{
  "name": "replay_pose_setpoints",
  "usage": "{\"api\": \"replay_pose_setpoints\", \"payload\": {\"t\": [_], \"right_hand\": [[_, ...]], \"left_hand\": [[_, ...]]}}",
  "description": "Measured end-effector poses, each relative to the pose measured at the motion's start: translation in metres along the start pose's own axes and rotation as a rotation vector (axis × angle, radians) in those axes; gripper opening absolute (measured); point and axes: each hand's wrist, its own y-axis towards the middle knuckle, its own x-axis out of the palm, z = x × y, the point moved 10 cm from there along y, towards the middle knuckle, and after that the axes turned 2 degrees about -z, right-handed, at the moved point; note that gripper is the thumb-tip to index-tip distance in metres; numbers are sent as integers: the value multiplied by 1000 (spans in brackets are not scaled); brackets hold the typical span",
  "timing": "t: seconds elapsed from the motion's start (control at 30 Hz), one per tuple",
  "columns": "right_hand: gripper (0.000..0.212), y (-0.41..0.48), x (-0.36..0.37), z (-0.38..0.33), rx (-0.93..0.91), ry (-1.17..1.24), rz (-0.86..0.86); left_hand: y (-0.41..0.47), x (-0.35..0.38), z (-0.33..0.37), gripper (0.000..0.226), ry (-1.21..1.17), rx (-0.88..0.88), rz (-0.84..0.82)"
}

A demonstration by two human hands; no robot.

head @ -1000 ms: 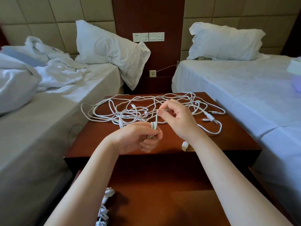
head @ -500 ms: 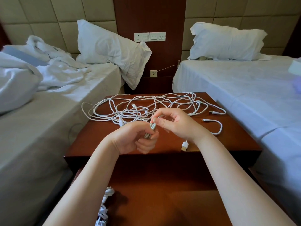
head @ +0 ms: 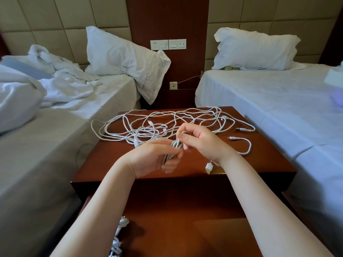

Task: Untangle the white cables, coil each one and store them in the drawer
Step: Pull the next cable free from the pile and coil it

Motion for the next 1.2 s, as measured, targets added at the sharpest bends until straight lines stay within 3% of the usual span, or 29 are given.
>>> {"api": "replay_pose_setpoints", "payload": {"t": [0.33, 0.47, 0.57, 0.73, 0.93, 1.2], "right_hand": [[24, 5, -9, -1, -41, -84, 179], [23, 3, -10, -7, -54, -287, 223], [26, 3, -3, -13, -89, -435, 174], [21, 5, 9, -7, -87, -430, 55], [19, 6, 11, -8, -58, -420, 48], [25, 4, 24, -11, -62, -538, 4]], "left_hand": [[5, -31, 1, 37, -22, 15, 369], [3, -35, -5, 39, 10, -31, 419], [1, -40, -7, 39, 2, -55, 452], [-3, -47, -11, 40, -40, -104, 532], [-13, -61, -7, 27, 24, -111, 742], [-17, -65, -8, 25, -36, -104, 770]]}}
